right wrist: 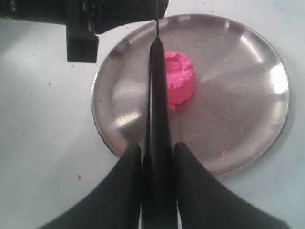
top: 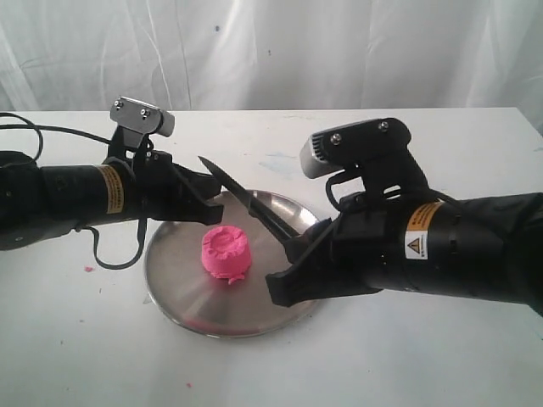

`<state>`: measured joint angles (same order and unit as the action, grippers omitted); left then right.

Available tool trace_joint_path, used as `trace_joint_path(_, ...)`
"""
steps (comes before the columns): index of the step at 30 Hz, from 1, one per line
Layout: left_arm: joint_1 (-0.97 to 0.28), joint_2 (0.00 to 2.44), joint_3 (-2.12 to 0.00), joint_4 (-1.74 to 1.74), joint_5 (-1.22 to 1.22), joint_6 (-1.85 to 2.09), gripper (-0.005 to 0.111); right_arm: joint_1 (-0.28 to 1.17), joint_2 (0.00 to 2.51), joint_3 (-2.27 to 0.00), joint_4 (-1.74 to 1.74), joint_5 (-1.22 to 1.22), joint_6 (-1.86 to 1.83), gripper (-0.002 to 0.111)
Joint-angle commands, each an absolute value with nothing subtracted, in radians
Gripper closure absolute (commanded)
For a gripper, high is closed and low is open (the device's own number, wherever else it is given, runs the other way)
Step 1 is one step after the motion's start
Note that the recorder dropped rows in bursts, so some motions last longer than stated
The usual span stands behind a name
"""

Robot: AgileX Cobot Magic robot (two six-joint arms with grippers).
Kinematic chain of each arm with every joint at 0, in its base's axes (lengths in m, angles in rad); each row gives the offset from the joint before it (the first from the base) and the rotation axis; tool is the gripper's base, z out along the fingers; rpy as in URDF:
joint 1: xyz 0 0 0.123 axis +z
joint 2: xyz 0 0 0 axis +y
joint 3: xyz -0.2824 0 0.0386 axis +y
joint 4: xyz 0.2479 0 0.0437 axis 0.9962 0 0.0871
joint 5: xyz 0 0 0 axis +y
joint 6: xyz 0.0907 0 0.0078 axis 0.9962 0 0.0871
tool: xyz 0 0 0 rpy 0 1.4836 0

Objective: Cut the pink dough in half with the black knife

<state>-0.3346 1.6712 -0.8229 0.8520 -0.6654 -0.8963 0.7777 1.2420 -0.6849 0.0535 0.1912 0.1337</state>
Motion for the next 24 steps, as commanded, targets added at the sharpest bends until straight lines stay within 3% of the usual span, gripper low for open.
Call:
trace_joint_path(1,-0.341,1.666,-0.828,0.844,-0.708,-0.889,0.107,0.778,1.24,-0.689,0.063,0.193,0.152,0.108)
trace_joint_path(15,-0.341,1.664,-0.828,0.898,-0.624,-0.889,0.107,0.776,1.249,-0.689,0.063,0.06,0.229,0.108)
trace_joint_path(24,-0.341,1.664,-0.828,0.972,-0.459,-0.941,0.107,0.672,1.249,-0.689,0.047,0.139,0.229,0.108)
